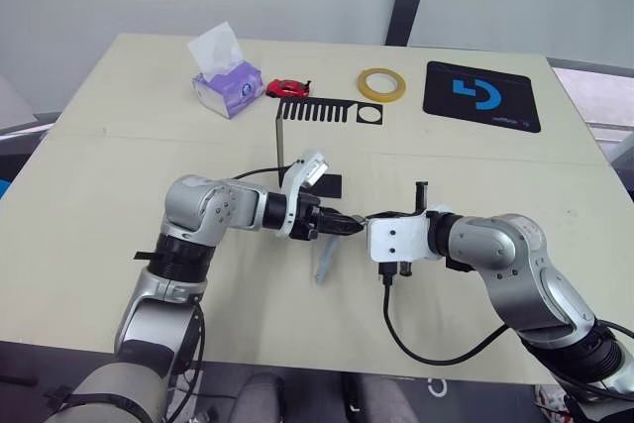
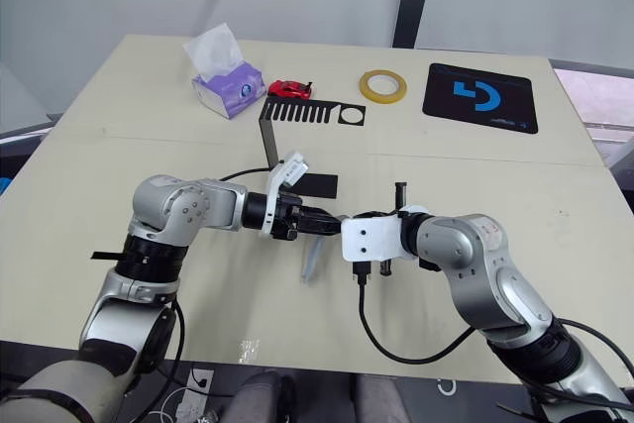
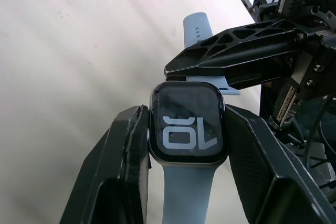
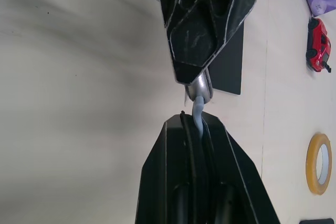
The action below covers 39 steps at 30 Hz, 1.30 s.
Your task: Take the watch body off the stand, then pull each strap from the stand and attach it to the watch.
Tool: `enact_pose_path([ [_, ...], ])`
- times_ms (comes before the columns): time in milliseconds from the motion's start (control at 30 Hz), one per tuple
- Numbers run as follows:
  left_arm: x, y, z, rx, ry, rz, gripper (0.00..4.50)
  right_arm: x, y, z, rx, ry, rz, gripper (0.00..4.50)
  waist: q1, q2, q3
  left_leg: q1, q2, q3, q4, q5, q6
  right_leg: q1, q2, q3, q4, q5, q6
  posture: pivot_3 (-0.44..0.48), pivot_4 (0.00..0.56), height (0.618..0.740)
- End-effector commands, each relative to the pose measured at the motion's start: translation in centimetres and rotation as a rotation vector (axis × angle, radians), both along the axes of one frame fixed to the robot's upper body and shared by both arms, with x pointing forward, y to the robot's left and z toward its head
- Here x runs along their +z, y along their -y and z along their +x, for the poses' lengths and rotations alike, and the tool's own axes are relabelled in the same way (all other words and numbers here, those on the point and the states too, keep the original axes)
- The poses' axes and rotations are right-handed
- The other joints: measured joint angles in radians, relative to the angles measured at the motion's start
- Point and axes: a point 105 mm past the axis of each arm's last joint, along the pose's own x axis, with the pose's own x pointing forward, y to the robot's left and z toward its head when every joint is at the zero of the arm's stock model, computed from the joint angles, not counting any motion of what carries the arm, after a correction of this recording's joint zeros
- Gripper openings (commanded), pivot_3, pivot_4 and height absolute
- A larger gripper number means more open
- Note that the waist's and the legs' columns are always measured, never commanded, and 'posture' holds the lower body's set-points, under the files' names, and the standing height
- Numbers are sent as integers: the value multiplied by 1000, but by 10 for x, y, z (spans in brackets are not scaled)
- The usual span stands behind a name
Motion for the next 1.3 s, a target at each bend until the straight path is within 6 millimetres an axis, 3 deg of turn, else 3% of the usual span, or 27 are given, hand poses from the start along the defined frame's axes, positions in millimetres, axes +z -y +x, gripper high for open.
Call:
enact_pose_path([
  [33,14,13,-11,-82,26,-60,1744,9,-9,-2,34,40,13,0,0,0,0,0,0,0,0,0,0,0,0,0,0,0,0,0,150,738],
  [1300,15,15,-10,-77,25,-77,1744,10,-5,-2,-13,3,50,0,0,0,0,0,0,0,0,0,0,0,0,0,0,0,0,0,150,738],
])
